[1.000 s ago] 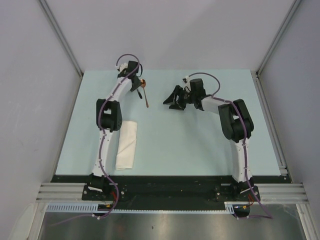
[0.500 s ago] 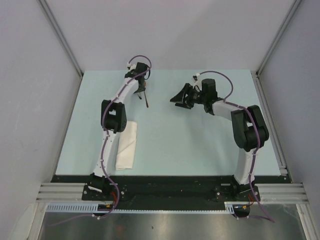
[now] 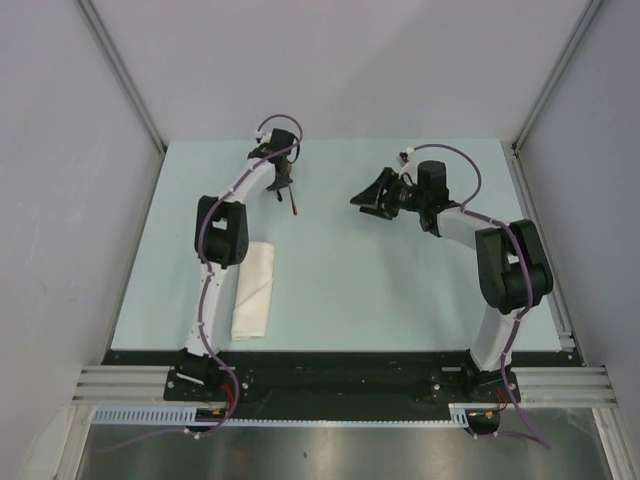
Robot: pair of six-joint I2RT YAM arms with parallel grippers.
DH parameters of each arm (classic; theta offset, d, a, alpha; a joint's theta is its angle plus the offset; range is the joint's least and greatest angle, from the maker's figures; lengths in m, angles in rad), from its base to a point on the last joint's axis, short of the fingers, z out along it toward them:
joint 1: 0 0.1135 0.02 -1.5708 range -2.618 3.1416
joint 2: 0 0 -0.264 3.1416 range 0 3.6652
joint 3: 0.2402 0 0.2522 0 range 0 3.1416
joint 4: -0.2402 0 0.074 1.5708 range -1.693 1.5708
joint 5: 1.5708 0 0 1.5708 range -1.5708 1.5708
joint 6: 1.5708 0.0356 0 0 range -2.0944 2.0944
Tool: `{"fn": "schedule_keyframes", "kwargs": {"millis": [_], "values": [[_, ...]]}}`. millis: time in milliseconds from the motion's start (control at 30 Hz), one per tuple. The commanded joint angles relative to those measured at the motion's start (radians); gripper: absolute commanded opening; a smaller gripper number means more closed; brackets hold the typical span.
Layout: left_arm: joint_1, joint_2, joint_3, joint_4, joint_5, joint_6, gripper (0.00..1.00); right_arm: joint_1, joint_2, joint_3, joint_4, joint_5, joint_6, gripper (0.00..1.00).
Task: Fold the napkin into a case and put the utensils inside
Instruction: Pick up the fork from the corner of the board.
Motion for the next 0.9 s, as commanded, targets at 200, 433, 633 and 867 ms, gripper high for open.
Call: {"fn": "schedule_keyframes", "kwargs": {"millis": [200, 433, 633, 867], "values": [[-0.076, -0.251, -0.460, 0.031, 0.196, -0.125, 0.00, 0.062, -0.049, -0.027, 0.004, 0.011, -0.022, 0.64], [-0.211, -0.588, -0.903, 0.112, 0.183, -0.304, 0.00, 0.118, -0.044, -0.085, -0.033, 0.018, -0.056, 0.64], [-0.296, -0.740, -1.087, 0.150, 0.207, -0.312, 0.34, 0.148, -0.064, -0.162, -0.062, 0.033, -0.105, 0.65], [-0.293, -0.736, -1.005, 0.107, 0.093, -0.223, 0.49, 0.145, -0.079, -0.232, -0.022, 0.030, -0.098, 0.65]]}}
